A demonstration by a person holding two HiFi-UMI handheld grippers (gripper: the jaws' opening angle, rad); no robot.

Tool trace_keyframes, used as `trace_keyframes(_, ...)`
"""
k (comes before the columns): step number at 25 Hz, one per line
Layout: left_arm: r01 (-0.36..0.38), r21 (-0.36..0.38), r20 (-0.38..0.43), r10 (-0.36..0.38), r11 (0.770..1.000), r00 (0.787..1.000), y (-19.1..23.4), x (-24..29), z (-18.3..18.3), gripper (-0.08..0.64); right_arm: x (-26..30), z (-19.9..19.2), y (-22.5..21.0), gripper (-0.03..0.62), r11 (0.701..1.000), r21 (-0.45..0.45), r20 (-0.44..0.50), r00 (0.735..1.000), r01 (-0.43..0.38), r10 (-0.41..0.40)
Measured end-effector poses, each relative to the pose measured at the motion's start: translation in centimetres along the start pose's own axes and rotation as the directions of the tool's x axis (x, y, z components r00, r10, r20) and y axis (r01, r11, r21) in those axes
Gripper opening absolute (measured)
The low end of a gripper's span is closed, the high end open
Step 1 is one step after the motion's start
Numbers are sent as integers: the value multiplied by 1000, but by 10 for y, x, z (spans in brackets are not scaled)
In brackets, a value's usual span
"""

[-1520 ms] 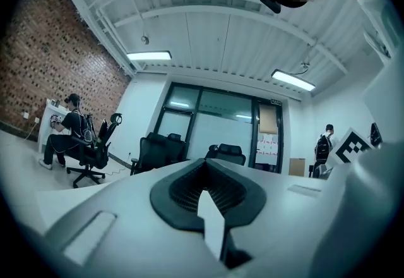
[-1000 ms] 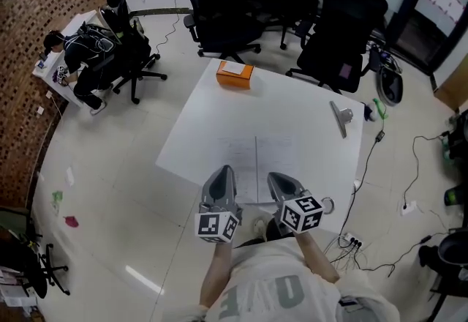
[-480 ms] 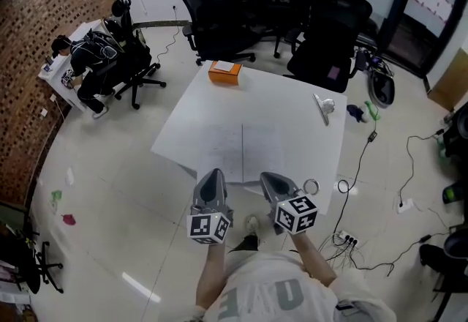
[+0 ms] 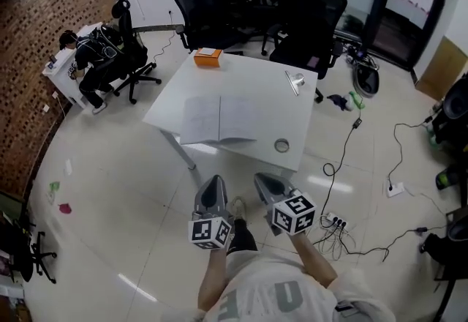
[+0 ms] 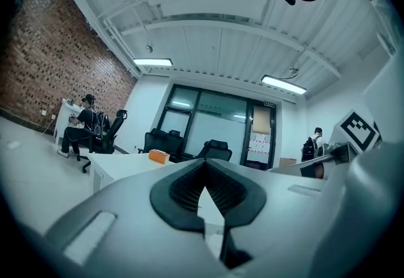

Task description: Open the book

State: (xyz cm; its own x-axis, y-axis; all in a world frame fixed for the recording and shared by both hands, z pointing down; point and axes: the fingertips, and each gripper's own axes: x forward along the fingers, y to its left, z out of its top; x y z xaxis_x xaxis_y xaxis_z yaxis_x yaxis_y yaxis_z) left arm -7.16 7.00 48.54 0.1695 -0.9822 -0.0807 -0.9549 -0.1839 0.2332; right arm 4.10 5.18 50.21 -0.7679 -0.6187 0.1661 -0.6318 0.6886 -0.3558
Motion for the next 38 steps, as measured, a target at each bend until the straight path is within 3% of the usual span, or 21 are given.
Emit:
trace_keyframes(8,26,54,29,-28,998,999,-47,-54,25,17,-59,-2,31,5,999,19,25,999,30,-30)
trace_keyframes(15,45,77,5,-45,996,999,-65,-87,15,17,-88,-10,46,2,996,-64,47,997,60,-58)
trace_keyframes(24,11,65,-2,-11,998,1000,-56,-121,14,15,-108,-21,65,2,993,-57,74,992,105,-101)
trace_keyframes(31,53,73,-10,-52,996,999,-71,-122,14,17,-117,-23,65,2,992,-41,76,991,115,-112)
trace_keyframes(38,39,69,-7,-39,997,999,-69,-132,11,17,-123,-31,70,2,993,-42,66,992,111,-108)
